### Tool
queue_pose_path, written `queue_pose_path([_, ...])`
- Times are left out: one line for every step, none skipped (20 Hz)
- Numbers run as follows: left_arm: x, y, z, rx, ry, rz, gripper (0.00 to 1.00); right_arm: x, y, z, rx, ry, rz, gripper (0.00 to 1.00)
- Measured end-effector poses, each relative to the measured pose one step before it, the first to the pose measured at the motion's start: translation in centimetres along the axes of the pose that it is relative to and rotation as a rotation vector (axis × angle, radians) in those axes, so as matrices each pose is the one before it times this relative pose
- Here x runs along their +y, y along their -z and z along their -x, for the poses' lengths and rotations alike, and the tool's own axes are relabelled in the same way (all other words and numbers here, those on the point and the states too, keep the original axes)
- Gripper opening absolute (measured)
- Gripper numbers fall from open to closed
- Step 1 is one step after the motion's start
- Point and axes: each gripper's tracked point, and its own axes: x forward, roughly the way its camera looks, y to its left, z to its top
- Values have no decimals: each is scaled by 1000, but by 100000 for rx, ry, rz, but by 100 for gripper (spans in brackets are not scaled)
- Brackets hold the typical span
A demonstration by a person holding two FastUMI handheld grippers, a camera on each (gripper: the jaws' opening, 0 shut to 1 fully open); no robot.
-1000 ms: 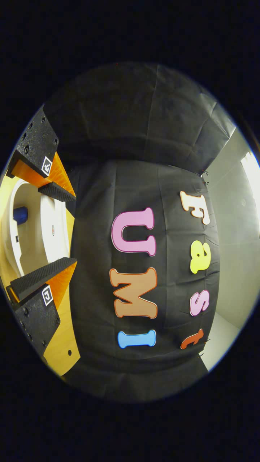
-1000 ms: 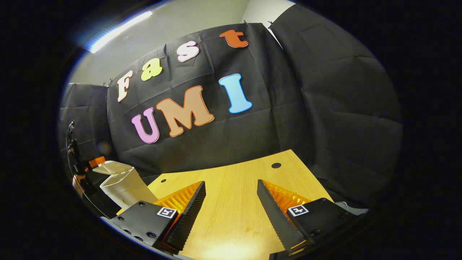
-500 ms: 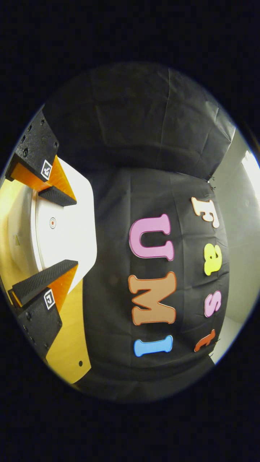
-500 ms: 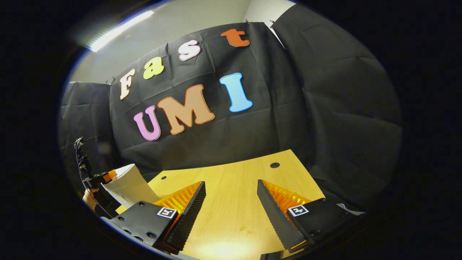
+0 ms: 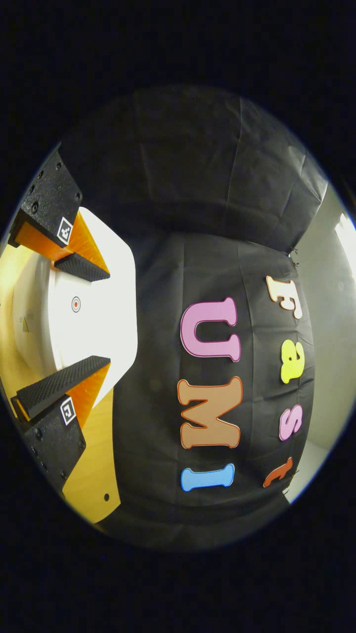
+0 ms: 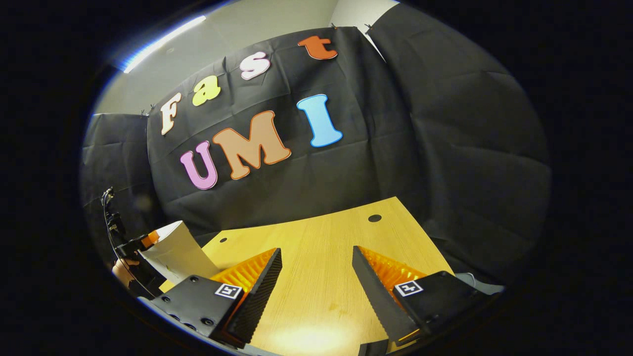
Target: Press the lid of the desktop garbage bin to open it, pick up the crumpled paper on the desktop and throw it into the bin, then pick up the pop can on the desktop and drop it into the bin, and finally close the garbage bin lid.
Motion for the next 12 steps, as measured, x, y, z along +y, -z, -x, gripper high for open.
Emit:
queue_pose_path([72, 80, -25, -269, 355, 475, 95, -110, -3, 118, -388, 24, -1006, 96])
queue_pose_path([-45, -309, 28, -1874, 8, 374, 95, -192, -217, 91, -962, 262, -691, 96])
queue_pose_path([4, -172, -35, -2054, -128, -327, 95, -157, -175, 177, -836, 319, -224, 95])
queue_pose_path([-24, -108, -82, -1112, -157, -972, 95, -198, -153, 118, -568, 723, 469, 96])
queue_pose_path([-29, 61, -72, -263, 16, -915, 95, -325, -186, 158, -645, 948, 1000, 96])
queue_pose_path([-6, -210, -106, 113, 91, -689, 95, -130, -231, 200, -647, 679, 1188, 96])
queue_pose_path([34, 22, -15, 731, 120, -392, 94, -82, -250, 260, -666, 349, 815, 96])
queue_pose_path([45, -200, 38, 425, -103, 135, 94, 57, -251, 237, -640, -46, 384, 96])
queue_pose_path([23, -322, 39, 468, -401, 687, 94, 159, -244, 204, -646, -175, 99, 96])
queue_pose_path([111, -178, 34, 1270, -1101, 2055, 93, 266, -97, 226, -464, -479, -123, 96])
queue_pose_path([196, -1334, 399, -2711, -1205, 723, 92, 273, -94, 132, -553, -467, -222, 96])
queue_pose_path([-362, -2589, 402, -5942, 532, -42, 93, 388, -209, 27, -691, -616, -288, 96])
